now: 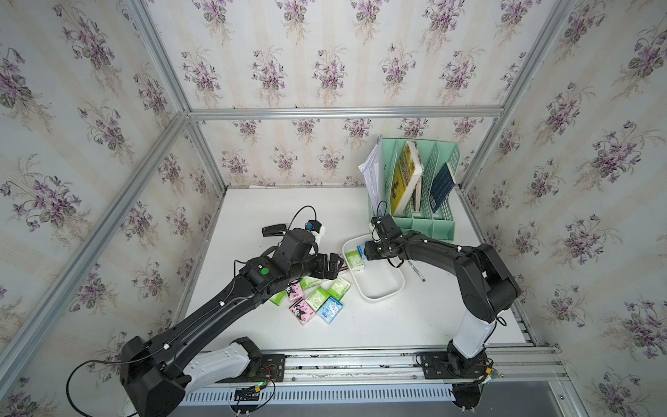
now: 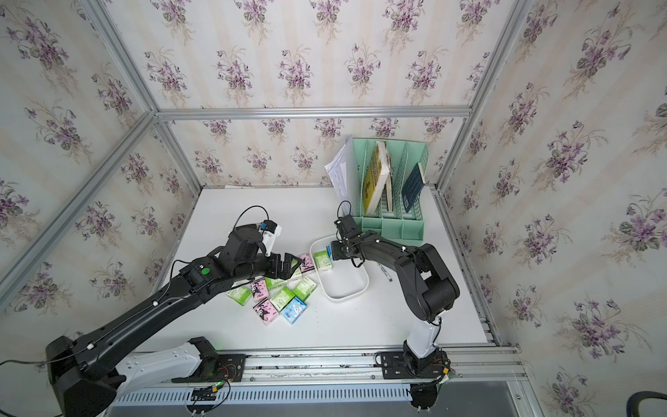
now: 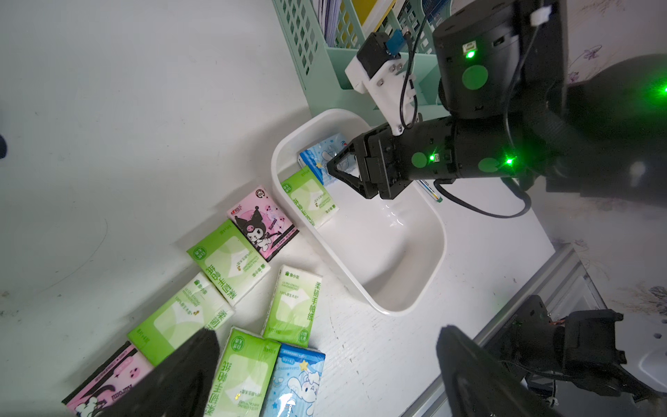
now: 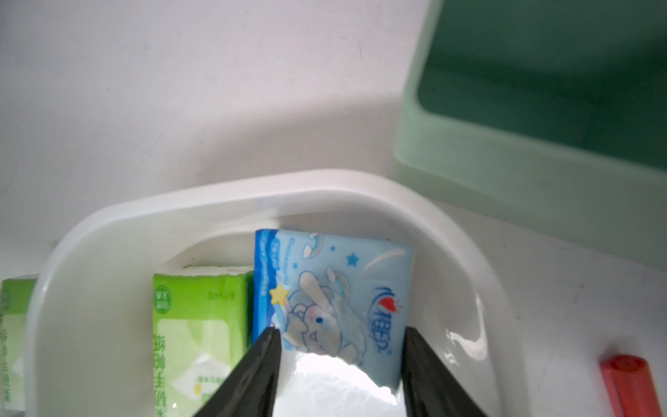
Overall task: Put the pocket tissues into the storage box
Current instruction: Place the pocket tissues in the storage box, then adjust the storage box at the center of the board.
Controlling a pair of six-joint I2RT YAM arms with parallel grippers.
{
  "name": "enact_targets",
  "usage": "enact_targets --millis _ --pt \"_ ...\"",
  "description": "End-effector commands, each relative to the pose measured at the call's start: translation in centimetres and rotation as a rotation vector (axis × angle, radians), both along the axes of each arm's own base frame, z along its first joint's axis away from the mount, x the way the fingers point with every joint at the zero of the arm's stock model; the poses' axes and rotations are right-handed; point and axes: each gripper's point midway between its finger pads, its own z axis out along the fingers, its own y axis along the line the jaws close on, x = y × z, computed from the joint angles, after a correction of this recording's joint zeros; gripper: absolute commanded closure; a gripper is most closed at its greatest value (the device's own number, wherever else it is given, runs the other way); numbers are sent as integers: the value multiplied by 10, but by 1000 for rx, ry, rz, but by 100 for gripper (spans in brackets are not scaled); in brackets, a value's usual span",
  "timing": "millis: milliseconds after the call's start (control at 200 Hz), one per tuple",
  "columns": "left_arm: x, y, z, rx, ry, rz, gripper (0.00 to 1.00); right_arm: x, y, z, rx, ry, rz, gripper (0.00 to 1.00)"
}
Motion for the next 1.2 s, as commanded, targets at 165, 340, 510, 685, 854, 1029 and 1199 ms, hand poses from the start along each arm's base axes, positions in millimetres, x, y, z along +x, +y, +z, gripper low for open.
enact_targets --millis 165,340,510,685,854,1029,1199 --pt "3 2 7 -3 -35 9 1 5 -6 31 -4 -77 -14 32" --pt "1 7 10 3 -42 20 1 -5 -7 54 44 -101 -7 32" --pt "1 32 13 42 -55 132 1 -34 19 75 111 -140 89 33" --pt "-2 66 21 47 -110 276 1 -60 61 87 179 -143 197 34" --pt "-12 88 26 58 -122 328 1 -85 103 76 191 -96 302 36" --pt "-19 98 26 56 -122 354 1 -84 124 54 161 -53 314 37" --pt "-20 100 25 51 -116 361 1 -63 136 42 109 -53 286 37"
